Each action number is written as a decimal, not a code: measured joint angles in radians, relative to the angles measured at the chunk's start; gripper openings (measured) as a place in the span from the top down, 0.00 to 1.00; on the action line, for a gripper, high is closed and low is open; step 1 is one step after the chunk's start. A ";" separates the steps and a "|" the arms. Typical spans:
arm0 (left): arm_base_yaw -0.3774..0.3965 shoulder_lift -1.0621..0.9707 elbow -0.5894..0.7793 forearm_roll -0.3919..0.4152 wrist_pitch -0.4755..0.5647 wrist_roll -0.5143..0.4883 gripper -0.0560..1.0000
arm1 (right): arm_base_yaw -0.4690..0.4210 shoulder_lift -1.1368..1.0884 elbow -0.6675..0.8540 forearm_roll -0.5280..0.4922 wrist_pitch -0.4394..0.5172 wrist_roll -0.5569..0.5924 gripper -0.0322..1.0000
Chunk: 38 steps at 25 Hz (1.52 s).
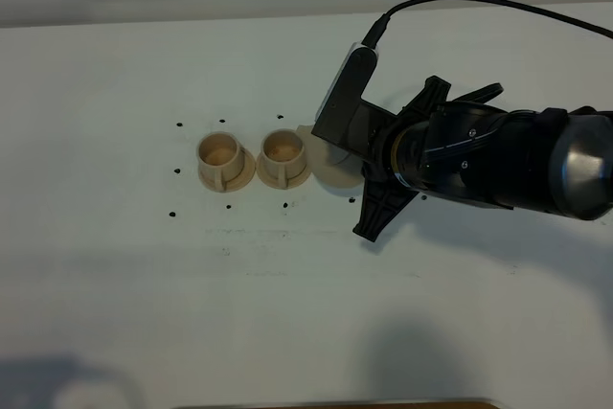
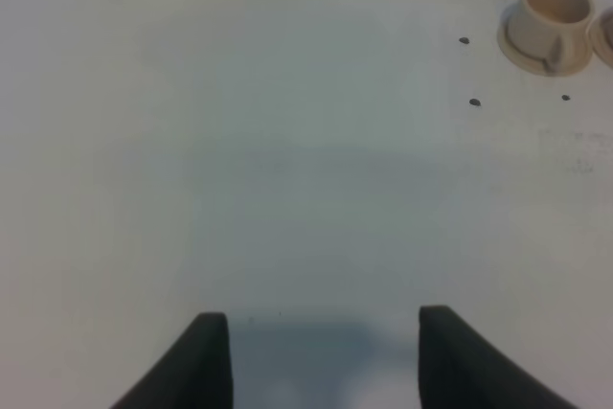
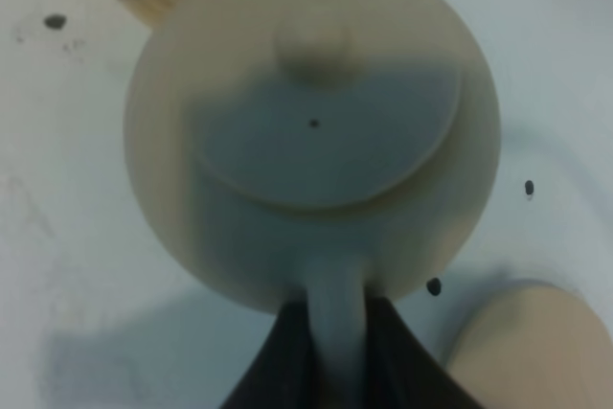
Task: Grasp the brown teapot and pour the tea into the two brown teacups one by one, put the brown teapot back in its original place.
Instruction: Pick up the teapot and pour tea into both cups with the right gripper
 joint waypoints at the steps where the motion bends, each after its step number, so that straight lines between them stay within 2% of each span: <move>1: 0.000 0.000 0.000 0.000 0.000 0.000 0.47 | 0.004 0.001 0.000 -0.007 0.002 0.000 0.89; 38: 0.000 0.000 0.000 0.000 0.000 0.000 0.47 | 0.025 0.065 -0.069 -0.188 0.039 0.001 0.89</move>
